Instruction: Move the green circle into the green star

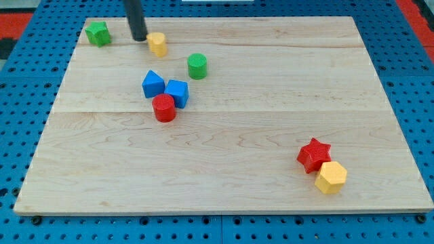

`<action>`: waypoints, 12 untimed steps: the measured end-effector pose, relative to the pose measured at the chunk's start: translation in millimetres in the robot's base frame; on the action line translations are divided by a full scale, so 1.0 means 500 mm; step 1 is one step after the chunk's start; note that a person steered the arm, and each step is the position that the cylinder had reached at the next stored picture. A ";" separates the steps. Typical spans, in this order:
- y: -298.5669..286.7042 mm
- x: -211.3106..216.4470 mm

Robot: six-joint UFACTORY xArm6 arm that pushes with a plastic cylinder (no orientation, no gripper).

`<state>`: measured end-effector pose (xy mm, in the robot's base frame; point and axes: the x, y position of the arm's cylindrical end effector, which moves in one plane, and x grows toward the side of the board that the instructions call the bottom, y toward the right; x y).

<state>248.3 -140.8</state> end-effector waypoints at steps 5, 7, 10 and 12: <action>0.165 0.242; 0.297 0.125; 0.253 0.223; 0.026 0.158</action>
<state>327.1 -127.6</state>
